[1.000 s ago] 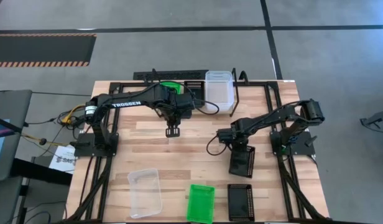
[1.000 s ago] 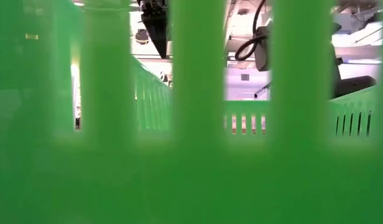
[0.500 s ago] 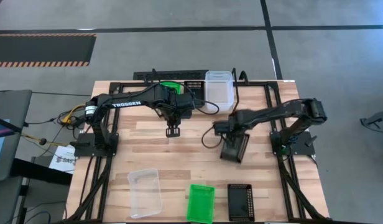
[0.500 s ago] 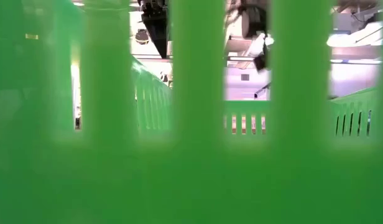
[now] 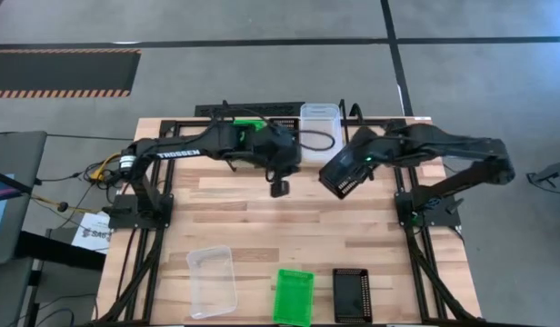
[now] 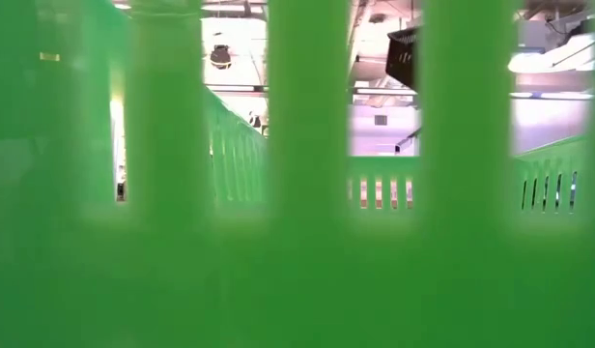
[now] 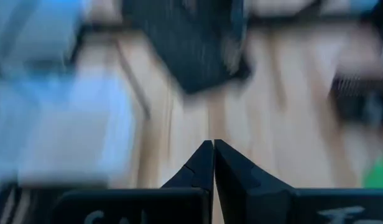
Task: Stack baskets on shelf by color
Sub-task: Stack the top black bin into the black bin on the shelf
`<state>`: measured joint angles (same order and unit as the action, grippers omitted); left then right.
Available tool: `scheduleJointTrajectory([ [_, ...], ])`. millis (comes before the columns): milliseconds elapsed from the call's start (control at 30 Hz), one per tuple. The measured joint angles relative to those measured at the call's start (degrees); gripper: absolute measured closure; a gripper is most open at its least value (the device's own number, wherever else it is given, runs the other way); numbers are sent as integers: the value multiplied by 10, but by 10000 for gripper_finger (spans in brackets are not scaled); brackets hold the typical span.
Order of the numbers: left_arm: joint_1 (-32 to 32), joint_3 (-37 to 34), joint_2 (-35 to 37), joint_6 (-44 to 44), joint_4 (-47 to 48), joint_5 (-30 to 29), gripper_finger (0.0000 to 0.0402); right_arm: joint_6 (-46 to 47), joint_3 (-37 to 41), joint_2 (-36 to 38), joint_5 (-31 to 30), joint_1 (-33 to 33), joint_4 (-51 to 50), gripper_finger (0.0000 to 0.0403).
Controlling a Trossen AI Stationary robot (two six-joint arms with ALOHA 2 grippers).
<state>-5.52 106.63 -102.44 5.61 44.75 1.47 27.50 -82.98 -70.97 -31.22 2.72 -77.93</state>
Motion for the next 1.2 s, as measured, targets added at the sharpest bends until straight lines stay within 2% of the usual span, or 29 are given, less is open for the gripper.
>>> scheduleJointTrajectory([
  [100, 12, 1, 8, -6, -98, -20, 401, 1, 0, 7, -4, 6, -1, 400],
  [200, 22, 1, 10, 7, -153, -51, 401, -5, 0, -3, -9, 18, 3, 401],
  [333, 24, 1, 10, -1, -143, -83, 401, -22, 0, -29, -13, 33, 21, 401],
  [500, 22, 1, 10, -3, -98, -82, 391, -86, 0, -59, -11, 46, 77, 401],
  [700, 21, 1, 3, -7, -70, -96, 334, -129, 0, -61, 14, 57, 155, 401],
  [867, 20, 2, -11, -3, -91, -187, 276, -155, -24, -59, 15, 58, 175, 401],
  [933, 18, 0, -19, -3, -88, -206, 255, -162, -32, -60, 15, 55, 169, 401],
  [1200, 4, 1, -47, -28, -109, -198, 200, -173, -50, -63, 15, 41, 167, 401],
])
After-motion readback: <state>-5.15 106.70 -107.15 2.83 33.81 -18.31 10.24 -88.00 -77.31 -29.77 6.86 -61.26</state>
